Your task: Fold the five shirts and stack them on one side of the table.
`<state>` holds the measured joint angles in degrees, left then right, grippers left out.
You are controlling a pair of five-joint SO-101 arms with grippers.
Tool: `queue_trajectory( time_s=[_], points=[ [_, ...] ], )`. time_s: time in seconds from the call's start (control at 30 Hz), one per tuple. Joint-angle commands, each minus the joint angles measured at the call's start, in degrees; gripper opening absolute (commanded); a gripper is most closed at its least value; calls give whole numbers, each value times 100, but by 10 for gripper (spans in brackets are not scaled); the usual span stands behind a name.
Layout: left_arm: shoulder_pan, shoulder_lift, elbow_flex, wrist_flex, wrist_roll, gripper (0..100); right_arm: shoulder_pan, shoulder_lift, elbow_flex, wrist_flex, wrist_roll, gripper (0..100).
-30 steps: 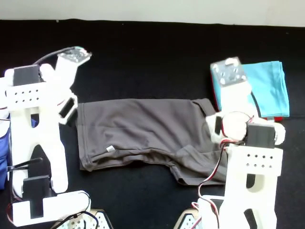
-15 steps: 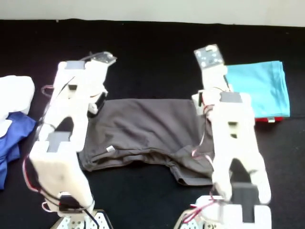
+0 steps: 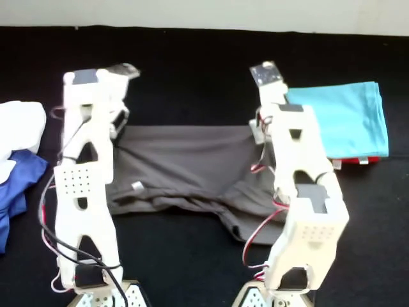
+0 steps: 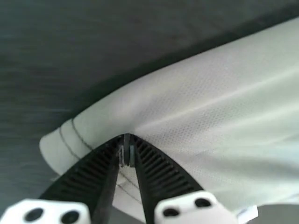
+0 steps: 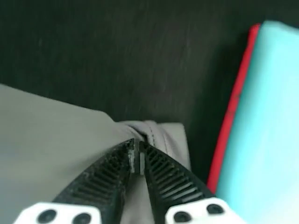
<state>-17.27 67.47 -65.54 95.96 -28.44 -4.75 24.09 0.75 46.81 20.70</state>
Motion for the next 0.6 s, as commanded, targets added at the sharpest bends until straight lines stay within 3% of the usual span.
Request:
queue_trajectory(
  time_s=[0.0,0.4,0.57],
  points=[
    [-558,602,-1349,105,-158,8,-101,75,-892,426,-53,6],
    [-796,338,-1684,519,-141,8,-453,48,-2299,2870,-53,6],
    [-787,-497,-1297,536,-132,8,-505,101,-2615,3037,-475,6]
  ],
)
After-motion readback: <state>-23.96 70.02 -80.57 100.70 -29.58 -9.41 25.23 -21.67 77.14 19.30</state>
